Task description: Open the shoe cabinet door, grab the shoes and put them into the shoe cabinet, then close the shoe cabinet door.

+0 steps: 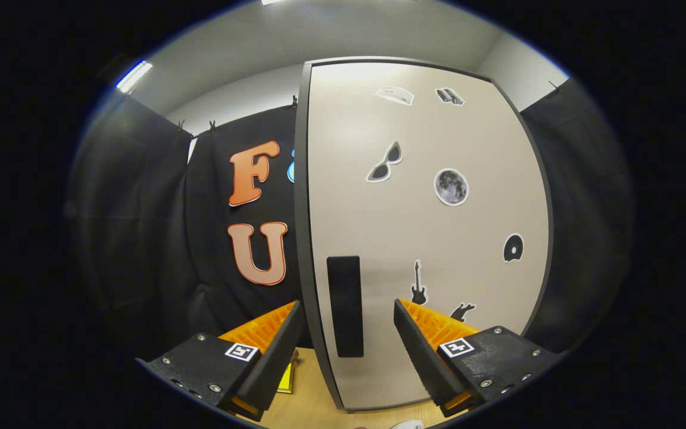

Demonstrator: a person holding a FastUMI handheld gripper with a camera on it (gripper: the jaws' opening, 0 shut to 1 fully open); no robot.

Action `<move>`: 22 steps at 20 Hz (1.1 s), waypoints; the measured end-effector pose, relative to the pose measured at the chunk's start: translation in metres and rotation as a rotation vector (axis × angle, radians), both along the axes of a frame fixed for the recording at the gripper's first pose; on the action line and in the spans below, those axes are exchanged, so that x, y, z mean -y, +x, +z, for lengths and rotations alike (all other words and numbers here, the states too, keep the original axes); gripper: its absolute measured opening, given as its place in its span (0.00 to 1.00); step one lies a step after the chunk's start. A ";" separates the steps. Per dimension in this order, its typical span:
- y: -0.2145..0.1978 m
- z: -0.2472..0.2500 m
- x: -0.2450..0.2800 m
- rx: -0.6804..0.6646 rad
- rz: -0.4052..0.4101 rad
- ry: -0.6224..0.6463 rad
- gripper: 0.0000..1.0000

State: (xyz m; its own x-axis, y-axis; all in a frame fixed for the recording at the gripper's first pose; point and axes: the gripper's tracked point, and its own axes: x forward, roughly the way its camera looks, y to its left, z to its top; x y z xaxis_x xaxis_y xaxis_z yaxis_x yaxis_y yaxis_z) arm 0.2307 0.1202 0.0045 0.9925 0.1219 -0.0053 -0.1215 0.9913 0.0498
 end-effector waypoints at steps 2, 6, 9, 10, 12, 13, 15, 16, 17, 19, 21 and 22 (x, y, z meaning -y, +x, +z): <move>0.013 -0.005 -0.002 -0.010 0.000 0.004 0.95; 0.028 -0.013 0.001 -0.022 -0.031 0.000 0.95; 0.033 -0.018 0.001 -0.029 -0.038 -0.016 0.94; 0.035 -0.019 0.001 -0.032 -0.041 -0.026 0.91; 0.038 -0.021 0.002 -0.032 -0.055 -0.045 0.82; 0.040 -0.021 0.002 -0.033 -0.063 -0.054 0.78; 0.041 -0.022 -0.004 -0.033 -0.043 -0.065 0.59; 0.040 -0.022 -0.004 -0.033 -0.043 -0.073 0.43; 0.039 -0.022 -0.004 -0.032 -0.049 -0.076 0.38; 0.039 -0.022 -0.004 -0.032 -0.045 -0.058 0.36; 0.037 -0.022 -0.004 -0.034 -0.028 -0.036 0.33; 0.035 -0.022 -0.004 -0.035 -0.023 -0.038 0.32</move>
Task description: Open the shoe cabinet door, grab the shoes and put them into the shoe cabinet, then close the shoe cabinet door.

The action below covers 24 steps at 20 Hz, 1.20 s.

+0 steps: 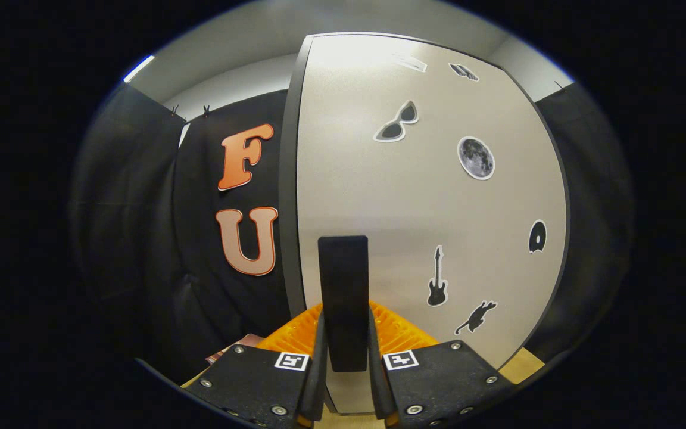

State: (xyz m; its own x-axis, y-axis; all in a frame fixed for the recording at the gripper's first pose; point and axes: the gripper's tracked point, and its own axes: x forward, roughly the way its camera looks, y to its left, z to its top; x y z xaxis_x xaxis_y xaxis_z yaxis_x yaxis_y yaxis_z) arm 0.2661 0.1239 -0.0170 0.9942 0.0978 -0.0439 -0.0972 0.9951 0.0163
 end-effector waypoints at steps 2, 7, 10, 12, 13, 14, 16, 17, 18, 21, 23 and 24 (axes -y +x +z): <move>-0.005 0.000 0.000 -0.001 0.008 -0.011 0.30; -0.027 0.008 0.005 0.001 0.013 0.002 0.30; -0.046 0.007 0.014 0.001 0.010 0.009 0.30; -0.058 0.008 0.021 0.001 0.005 0.012 0.30; -0.064 0.007 0.025 -0.002 0.002 0.011 0.30; -0.070 0.009 0.029 -0.002 -0.002 0.015 0.30; -0.078 0.010 0.034 -0.001 -0.003 0.024 0.27; -0.081 0.010 0.037 -0.001 -0.009 0.027 0.27; -0.085 0.010 0.040 -0.001 -0.012 0.025 0.27; -0.097 0.010 0.052 -0.001 -0.028 0.035 0.27; -0.103 0.011 0.059 -0.001 -0.040 0.049 0.27; -0.106 0.009 0.063 0.000 -0.047 0.049 0.26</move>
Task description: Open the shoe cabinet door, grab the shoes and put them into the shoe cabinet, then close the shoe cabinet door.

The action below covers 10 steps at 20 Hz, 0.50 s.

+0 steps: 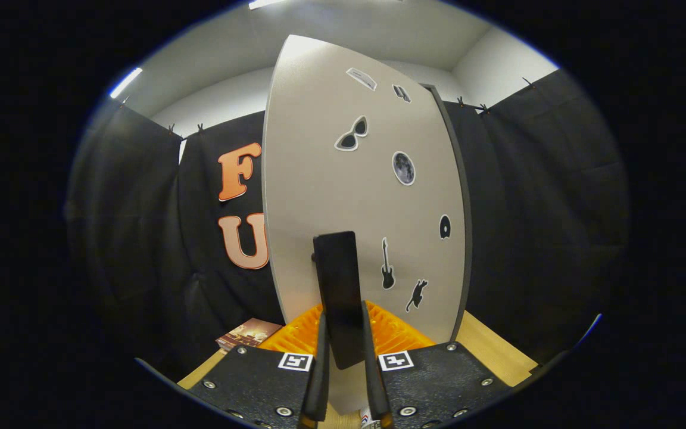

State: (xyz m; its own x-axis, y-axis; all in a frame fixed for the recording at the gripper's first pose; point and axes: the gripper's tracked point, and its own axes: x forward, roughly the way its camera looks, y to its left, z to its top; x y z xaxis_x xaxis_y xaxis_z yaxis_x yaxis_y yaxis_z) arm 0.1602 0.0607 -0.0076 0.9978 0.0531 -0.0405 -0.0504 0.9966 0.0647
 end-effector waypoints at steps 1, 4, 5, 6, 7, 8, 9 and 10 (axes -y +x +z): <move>-0.004 0.001 0.005 0.003 -0.011 0.001 0.26; -0.013 0.003 0.021 0.011 -0.035 0.016 0.24; -0.017 0.003 0.027 0.012 -0.042 0.017 0.24; -0.021 0.003 0.033 0.011 -0.051 0.017 0.23; -0.025 0.002 0.040 0.011 -0.060 0.018 0.23; -0.028 0.002 0.047 0.011 -0.066 0.023 0.23; -0.032 0.002 0.054 0.009 -0.072 0.027 0.23; -0.035 0.003 0.061 0.009 -0.079 0.031 0.23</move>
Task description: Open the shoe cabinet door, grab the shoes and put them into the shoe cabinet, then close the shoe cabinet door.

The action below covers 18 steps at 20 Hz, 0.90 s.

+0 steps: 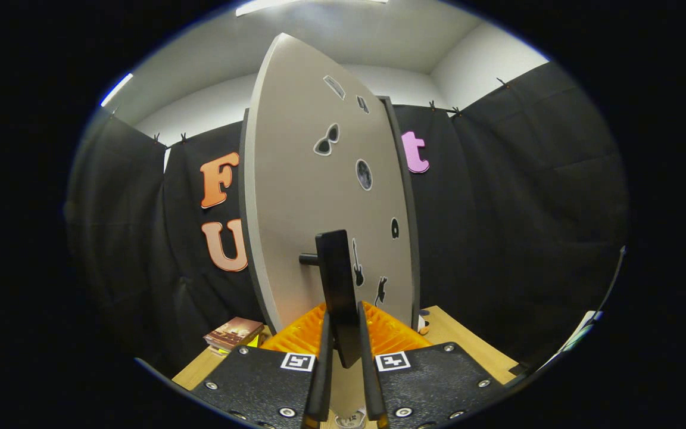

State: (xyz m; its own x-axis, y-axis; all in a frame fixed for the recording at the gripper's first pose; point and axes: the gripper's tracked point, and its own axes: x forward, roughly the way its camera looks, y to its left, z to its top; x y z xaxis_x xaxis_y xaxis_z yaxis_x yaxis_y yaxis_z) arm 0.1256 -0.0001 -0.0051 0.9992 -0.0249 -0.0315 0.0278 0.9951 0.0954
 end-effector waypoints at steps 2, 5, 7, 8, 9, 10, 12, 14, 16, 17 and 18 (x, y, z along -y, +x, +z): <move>-0.006 -0.002 0.015 -0.006 -0.014 -0.006 0.23; -0.013 -0.003 0.038 -0.008 -0.025 -0.033 0.23; -0.017 -0.002 0.048 -0.009 -0.028 -0.058 0.23; -0.018 -0.003 0.055 -0.009 -0.034 -0.067 0.23; -0.019 -0.001 0.062 -0.007 -0.040 -0.067 0.23; -0.019 -0.001 0.069 -0.005 -0.046 -0.062 0.23; -0.020 -0.002 0.083 -0.009 -0.059 -0.042 0.23; -0.018 -0.004 0.100 -0.016 -0.077 -0.029 0.23; -0.018 -0.008 0.117 -0.025 -0.092 -0.016 0.23; -0.018 -0.005 0.121 -0.011 -0.085 -0.005 0.22; -0.019 -0.008 0.126 -0.013 -0.080 -0.005 0.18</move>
State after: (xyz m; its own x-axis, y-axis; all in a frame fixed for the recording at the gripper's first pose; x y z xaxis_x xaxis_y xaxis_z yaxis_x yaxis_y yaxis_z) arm 0.1070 -0.1261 -0.0127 0.9935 -0.1049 -0.0443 0.1085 0.9901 0.0891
